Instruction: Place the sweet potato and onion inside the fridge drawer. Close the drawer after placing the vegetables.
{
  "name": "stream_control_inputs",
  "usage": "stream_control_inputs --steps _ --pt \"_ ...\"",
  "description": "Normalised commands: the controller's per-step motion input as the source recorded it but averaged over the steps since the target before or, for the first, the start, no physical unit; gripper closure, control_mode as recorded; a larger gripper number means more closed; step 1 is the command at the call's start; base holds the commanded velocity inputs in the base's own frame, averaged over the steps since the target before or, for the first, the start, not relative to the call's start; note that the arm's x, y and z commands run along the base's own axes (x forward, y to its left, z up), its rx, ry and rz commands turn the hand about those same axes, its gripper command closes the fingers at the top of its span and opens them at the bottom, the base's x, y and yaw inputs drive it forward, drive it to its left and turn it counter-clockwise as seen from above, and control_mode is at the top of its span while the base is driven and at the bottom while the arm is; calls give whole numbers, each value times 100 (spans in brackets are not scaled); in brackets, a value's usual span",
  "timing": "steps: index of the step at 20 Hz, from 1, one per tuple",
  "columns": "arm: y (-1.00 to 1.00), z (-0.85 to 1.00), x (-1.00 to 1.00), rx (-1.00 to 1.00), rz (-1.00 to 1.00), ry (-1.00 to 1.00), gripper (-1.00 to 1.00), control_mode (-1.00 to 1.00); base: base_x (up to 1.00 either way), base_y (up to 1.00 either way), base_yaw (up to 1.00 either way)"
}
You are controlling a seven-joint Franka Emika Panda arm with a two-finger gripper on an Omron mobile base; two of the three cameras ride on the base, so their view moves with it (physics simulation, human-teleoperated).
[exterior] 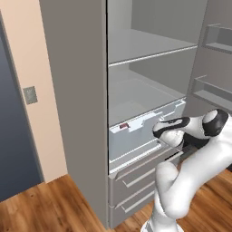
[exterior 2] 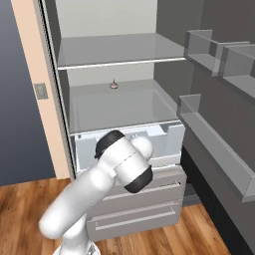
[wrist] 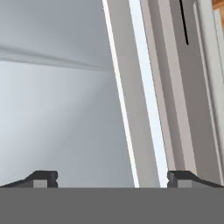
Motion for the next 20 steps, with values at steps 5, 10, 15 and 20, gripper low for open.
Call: stream_control_inputs --steps 5,10,15,20 --pt "20 0 54 0 -15 0 -100 -100 0 0 0" --pt "14 0 41 0 -15 0 -100 -100 0 0 0" --pt "17 0 52 0 -15 0 -100 -100 0 0 0" --pt "18 -2 45 0 -12 -1 -100 -100 0 0 0"
